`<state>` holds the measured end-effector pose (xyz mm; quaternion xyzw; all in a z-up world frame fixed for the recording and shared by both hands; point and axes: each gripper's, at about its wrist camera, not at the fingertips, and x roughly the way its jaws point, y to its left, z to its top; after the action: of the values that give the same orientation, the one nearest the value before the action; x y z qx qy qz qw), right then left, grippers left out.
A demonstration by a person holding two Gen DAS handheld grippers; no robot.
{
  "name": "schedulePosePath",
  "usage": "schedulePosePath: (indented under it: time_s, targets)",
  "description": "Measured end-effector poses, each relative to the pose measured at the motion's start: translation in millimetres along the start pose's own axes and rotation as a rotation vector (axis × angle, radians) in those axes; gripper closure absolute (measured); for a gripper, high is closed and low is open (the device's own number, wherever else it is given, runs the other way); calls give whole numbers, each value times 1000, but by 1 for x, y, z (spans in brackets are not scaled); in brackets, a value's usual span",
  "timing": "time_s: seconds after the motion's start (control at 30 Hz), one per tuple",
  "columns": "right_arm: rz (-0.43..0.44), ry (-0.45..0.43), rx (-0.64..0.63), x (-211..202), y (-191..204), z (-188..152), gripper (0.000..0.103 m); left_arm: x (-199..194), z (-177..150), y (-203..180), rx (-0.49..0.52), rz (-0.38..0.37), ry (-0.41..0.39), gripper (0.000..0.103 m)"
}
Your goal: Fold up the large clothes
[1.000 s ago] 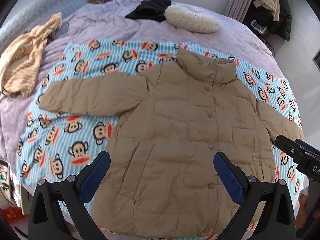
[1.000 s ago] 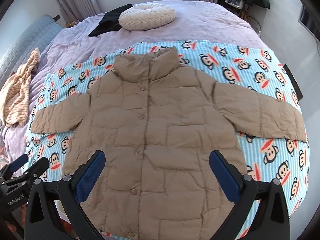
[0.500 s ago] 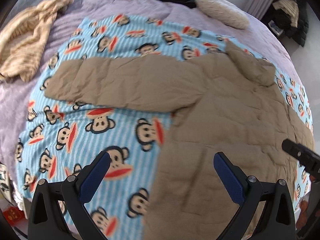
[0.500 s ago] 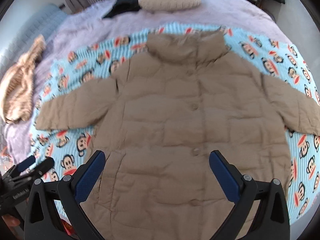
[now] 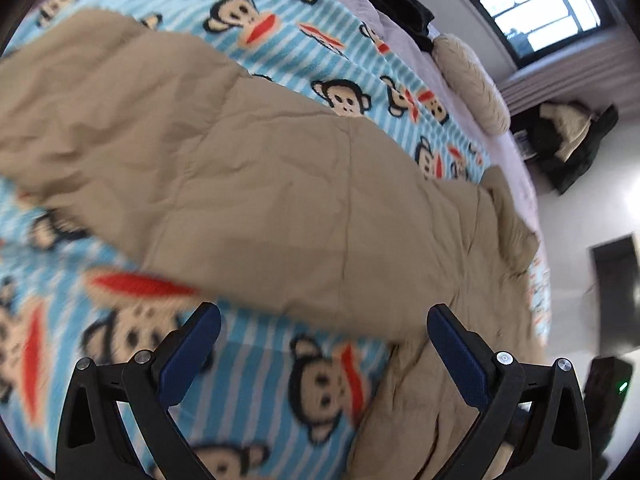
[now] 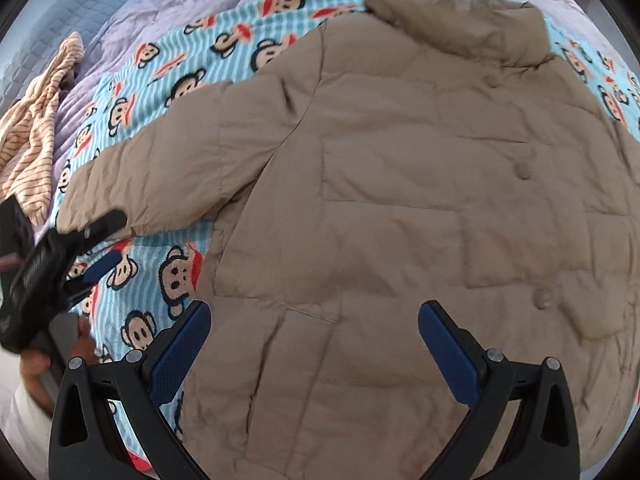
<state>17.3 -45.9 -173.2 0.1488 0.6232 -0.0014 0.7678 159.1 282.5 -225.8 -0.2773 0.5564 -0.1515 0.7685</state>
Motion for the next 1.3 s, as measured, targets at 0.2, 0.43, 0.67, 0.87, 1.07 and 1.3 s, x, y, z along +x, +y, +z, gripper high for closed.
schedulePosePath:
  time_s: [0.2, 0.43, 0.67, 0.87, 1.07, 1.3]
  targets:
    - [34, -17, 6, 15, 4, 12, 0, 4, 30, 12, -49, -81, -75, 0]
    - [100, -85, -3, 22, 15, 40, 0, -22, 71, 44, -104, 46, -222, 2]
    - [188, -150, 50, 38, 25, 81, 55, -22, 87, 66, -102, 90, -193, 91]
    - [288, -93, 112, 78, 27, 90, 99, -68, 75, 15, 92, 78, -304, 91]
    - [309, -36, 109, 111, 29, 88, 99, -76, 63, -66, 288, 7, -326, 91]
    - [479, 20, 169, 105, -1, 86, 99, -46, 34, -176, 469, -114, -288, 91]
